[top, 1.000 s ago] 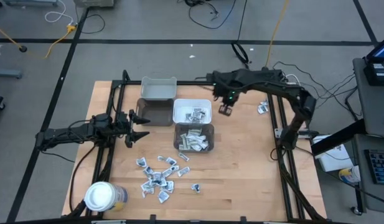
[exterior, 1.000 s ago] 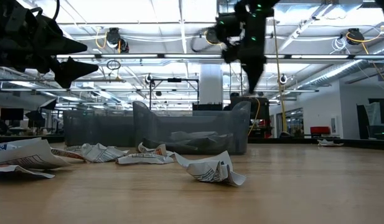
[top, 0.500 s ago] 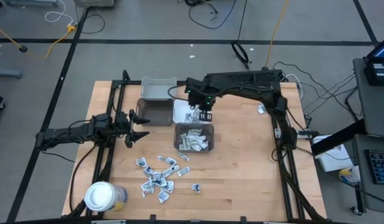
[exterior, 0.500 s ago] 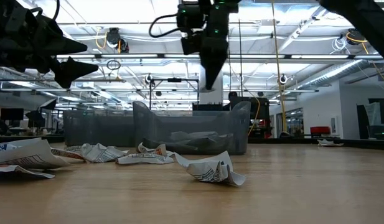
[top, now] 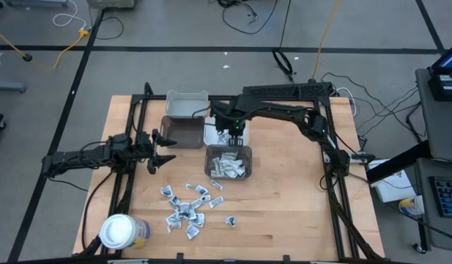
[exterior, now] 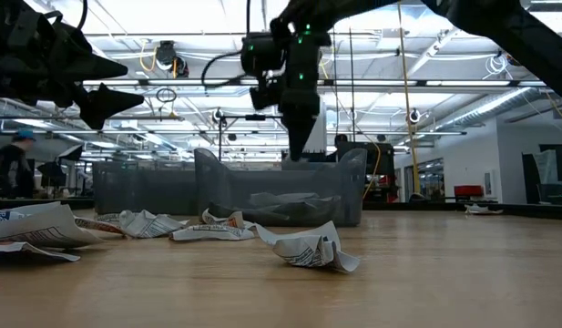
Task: Pick & Place First Aid Supplies
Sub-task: Put the gray towelette pack into the white bin
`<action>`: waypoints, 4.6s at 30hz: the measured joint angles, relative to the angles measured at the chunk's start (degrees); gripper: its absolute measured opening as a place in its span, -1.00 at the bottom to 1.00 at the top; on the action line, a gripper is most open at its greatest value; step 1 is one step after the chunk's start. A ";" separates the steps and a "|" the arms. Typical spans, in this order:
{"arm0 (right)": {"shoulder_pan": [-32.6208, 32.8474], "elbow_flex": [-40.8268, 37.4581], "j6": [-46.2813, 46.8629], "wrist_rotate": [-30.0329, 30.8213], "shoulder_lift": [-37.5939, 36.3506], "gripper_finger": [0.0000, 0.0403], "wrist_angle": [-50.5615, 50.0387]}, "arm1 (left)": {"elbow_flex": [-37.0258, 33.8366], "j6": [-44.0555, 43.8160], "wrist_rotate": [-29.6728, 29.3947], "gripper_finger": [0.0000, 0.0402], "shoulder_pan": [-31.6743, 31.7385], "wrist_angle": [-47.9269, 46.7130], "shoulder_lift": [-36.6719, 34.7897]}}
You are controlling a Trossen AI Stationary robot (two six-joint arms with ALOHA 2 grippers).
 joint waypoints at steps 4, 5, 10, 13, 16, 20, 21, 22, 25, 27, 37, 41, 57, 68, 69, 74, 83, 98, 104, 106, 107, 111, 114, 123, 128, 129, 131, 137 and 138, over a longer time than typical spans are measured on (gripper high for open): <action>0.54 -5.19 0.85 0.08 0.50 -0.99 4.43 | 0.00 0.00 0.00 0.55 -0.01 0.00 0.00; 0.72 -6.54 0.84 0.11 0.53 -0.99 5.72 | 0.00 -0.01 0.00 0.55 0.00 0.00 -0.01; 0.96 -11.07 0.75 0.25 0.53 -0.96 10.12 | 0.00 -0.01 0.00 0.54 -0.01 0.00 0.00; 0.96 -11.27 0.93 0.28 0.47 -0.86 10.13 | 0.01 0.00 0.00 0.55 -0.01 0.00 0.00; 0.96 -11.27 1.29 0.24 0.46 -0.68 10.13 | 0.01 0.00 0.00 0.55 0.01 0.00 0.01; 0.96 -11.27 1.20 0.27 0.46 -0.33 10.12 | -0.01 0.00 0.00 0.55 -0.01 0.00 0.01; 0.96 -11.27 1.20 0.46 0.46 -0.24 10.11 | 0.00 0.00 0.00 0.54 0.01 0.00 0.00; 0.96 -11.29 1.20 0.88 0.46 -0.15 10.11 | 0.01 0.00 0.00 0.55 -0.01 0.00 -0.01; 0.90 -10.81 0.83 3.05 0.46 0.07 9.52 | 0.00 0.00 0.00 0.54 -0.01 0.00 0.00; 0.51 -9.65 0.88 3.46 0.46 0.16 9.24 | 0.01 0.00 0.00 0.55 0.01 0.00 0.00; -2.42 -7.97 11.52 3.23 -6.30 0.25 9.26 | 0.00 -0.01 0.00 0.55 0.00 0.00 0.00; -3.86 -7.95 24.03 3.22 -8.43 0.25 9.11 | 0.01 -0.02 0.02 0.55 0.01 0.00 -0.01; -11.03 -27.75 35.60 3.25 -22.48 0.25 13.66 | 0.00 0.00 0.02 0.54 -0.01 0.00 0.00; -21.59 -53.76 37.90 8.17 -43.02 0.25 16.13 | 0.00 -0.01 0.02 0.54 0.00 -0.02 -0.01; -22.82 -55.13 38.58 8.17 -44.57 0.25 16.14 | 0.01 0.00 0.02 0.54 0.00 -0.02 -0.01; -29.05 -61.17 40.83 8.21 -50.69 0.25 12.94 | 0.00 0.00 0.02 0.55 0.00 -0.02 -0.01; -36.98 -68.00 41.83 8.01 -55.35 0.25 13.40 | 0.01 0.00 0.02 0.54 -0.01 -0.01 -0.01; -38.95 -78.33 46.06 4.62 -46.35 0.25 28.25 | 0.01 0.00 0.02 0.55 -0.01 0.00 -0.01; -39.25 -78.79 48.69 4.59 -43.45 0.11 30.17 | 0.00 0.00 0.02 0.54 0.00 0.00 0.00; -39.57 -78.80 48.95 4.48 -43.00 -0.02 30.22 | -0.01 -0.02 0.02 0.55 -0.01 0.00 -0.01; -39.60 -78.79 48.96 4.48 -42.75 -0.10 30.27 | 0.01 0.00 0.02 0.54 0.00 0.00 -0.01; -39.56 -78.70 48.61 4.42 -42.12 -0.50 30.32 | 0.01 0.00 0.02 0.54 -0.01 0.00 -0.01; -39.06 -78.70 47.81 4.55 -42.12 -0.84 30.03 | 0.01 0.00 0.02 0.54 0.00 0.00 -0.01; -38.78 -78.74 46.65 3.61 -42.70 -0.98 29.36 | 0.00 0.00 0.02 0.55 0.00 0.00 -0.01; -35.71 -77.17 46.91 2.94 -45.36 -0.99 25.47 | 0.00 -0.01 0.02 0.54 0.00 0.00 0.00; -35.07 -76.77 46.93 3.03 -45.84 -0.99 24.71 | 0.00 0.00 0.02 0.54 0.00 0.00 0.00; -33.67 -75.67 46.95 3.05 -46.57 -0.99 22.30 | 0.00 0.00 0.01 0.54 -0.01 0.00 -0.01; -30.32 -70.98 46.96 3.39 -47.98 -0.99 15.11 | -0.01 0.00 0.00 0.55 0.01 0.02 0.01; -29.73 -70.00 46.95 3.39 -48.01 -1.00 14.01 | 0.00 0.00 0.00 0.55 0.00 0.03 0.00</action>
